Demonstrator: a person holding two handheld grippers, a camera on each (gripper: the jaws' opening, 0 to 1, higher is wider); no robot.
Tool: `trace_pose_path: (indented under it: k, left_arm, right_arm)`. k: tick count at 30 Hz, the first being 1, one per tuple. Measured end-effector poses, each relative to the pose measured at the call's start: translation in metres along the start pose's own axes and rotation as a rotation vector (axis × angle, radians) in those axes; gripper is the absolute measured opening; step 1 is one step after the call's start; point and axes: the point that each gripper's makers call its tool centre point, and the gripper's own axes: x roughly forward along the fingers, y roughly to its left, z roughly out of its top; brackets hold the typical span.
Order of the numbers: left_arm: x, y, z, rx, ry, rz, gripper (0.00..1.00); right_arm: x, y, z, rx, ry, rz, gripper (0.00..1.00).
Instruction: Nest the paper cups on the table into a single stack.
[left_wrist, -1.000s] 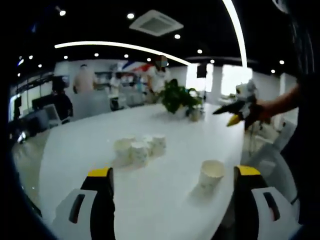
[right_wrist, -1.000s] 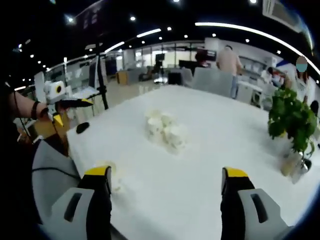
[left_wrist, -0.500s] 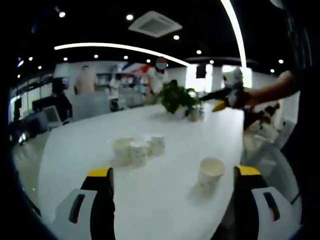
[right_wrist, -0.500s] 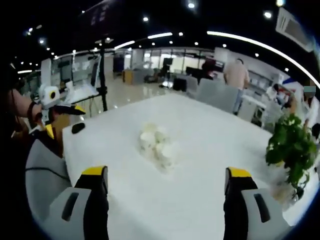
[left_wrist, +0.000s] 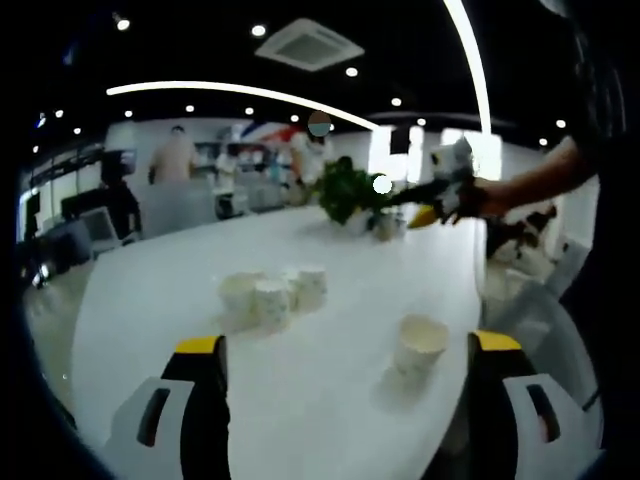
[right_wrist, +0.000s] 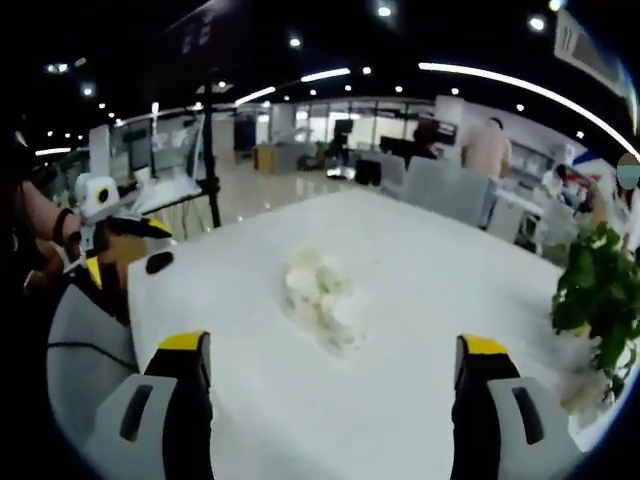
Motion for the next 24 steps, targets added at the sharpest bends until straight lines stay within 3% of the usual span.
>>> trace_pose_path:
  k: [24]
  left_arm:
    - [-0.001,-0.001,-0.012,-0.06,-0.005,0.035,0.98]
  right_arm:
    - [0.071,-0.014,-0.018,-0.005,0.099,0.051,0.94]
